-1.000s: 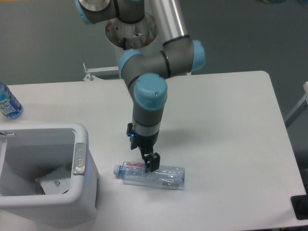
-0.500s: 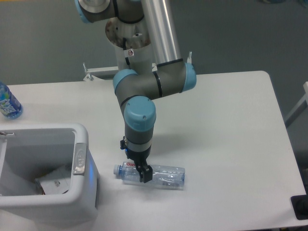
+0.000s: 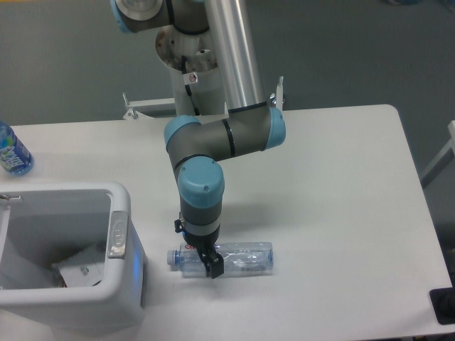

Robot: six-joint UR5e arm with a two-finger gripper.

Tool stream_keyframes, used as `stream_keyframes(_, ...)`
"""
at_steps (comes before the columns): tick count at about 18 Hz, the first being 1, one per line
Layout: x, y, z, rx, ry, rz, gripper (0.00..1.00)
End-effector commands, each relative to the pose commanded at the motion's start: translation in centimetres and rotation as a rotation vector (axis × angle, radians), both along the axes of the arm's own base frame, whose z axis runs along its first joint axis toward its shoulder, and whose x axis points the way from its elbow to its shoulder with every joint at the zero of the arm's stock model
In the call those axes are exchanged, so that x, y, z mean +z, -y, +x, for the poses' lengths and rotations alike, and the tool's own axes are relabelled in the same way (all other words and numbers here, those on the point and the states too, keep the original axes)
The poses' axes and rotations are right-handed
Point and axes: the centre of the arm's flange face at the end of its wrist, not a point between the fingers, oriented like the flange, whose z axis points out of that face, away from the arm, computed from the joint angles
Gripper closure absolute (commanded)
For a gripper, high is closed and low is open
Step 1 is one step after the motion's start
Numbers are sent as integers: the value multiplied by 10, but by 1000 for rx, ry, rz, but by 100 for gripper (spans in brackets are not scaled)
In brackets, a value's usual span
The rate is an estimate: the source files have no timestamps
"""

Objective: Place the trash in the trash can
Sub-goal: 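Lower the gripper around the bottle's middle and close, then rotate the gripped bottle on the table, swinging its cap end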

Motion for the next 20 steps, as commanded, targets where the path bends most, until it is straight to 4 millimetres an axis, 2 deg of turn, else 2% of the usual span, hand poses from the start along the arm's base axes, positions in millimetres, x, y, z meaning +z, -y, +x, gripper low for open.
stream_keyframes(2, -1, 0, 0, 33, 4, -1, 15)
stream_keyframes(7, -1, -1, 0, 36, 2, -3, 15)
stream_keyframes(9, -1, 0, 0, 46, 1, -4, 22)
stream_keyframes(13, 0, 0, 0, 57, 2, -3, 29)
stream_keyframes(20, 12, 0, 0, 65, -8, 14, 33)
